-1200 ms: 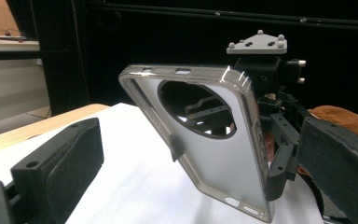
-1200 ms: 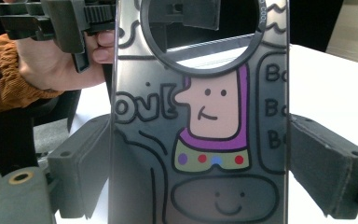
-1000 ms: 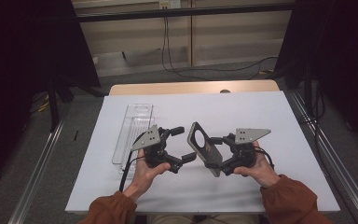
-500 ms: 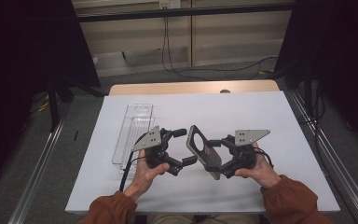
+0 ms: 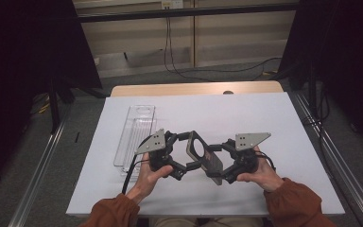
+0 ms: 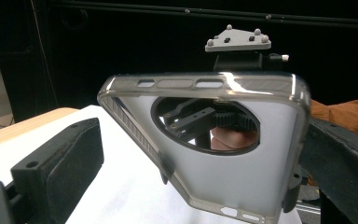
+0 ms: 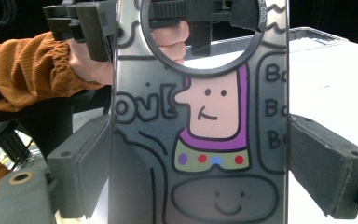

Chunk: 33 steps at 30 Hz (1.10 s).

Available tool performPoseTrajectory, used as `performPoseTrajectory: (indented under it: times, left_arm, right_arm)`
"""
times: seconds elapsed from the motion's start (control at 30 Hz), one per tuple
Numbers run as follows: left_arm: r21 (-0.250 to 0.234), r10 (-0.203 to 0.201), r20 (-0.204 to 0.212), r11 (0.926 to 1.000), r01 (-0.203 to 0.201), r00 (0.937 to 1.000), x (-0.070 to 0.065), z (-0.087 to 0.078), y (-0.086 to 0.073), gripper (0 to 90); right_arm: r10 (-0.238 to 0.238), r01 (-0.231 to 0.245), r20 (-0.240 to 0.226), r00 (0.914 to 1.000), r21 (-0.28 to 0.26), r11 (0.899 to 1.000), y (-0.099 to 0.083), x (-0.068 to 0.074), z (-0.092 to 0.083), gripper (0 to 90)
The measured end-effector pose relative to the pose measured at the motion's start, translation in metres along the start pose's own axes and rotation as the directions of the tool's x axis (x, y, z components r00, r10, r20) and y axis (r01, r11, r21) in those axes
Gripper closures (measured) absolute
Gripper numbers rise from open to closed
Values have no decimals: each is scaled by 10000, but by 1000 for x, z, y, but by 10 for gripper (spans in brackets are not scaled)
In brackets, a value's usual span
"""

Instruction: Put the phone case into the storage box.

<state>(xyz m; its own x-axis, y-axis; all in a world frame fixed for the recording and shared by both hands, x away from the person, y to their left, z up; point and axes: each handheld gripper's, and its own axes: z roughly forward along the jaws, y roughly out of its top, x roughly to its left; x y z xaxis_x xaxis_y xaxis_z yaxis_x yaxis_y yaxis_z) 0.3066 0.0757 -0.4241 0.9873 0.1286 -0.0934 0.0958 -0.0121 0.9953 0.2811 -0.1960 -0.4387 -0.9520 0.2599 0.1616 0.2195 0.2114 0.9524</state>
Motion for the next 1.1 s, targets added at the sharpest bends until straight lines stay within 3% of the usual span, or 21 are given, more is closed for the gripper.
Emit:
performPoseTrajectory:
  times: [0.23, 0.63, 0.77, 1.1]
  left_arm:
    - [-60, 48, 356, 10000, -46, 9994, 0, 0, 0, 4]
    - [-74, -39, 592, 10000, 43, 9982, -1, 4, -2, 0]
    - [-52, 78, 482, 10000, -75, 9988, -1, 5, -2, 0]
    - [309, 86, 639, 9995, -106, 9979, -4, 8, -4, 5]
  right_arm:
    - [-74, 74, -250, 9997, -15, 10000, 1, 3, 3, 122]
    - [32, -30, -520, 9986, 46, 10000, 0, 4, 6, 122]
    - [3, 1, -577, 9983, 58, 10000, -1, 4, 7, 122]
    - [119, -107, -665, 9977, 182, 9998, -3, 5, 8, 122]
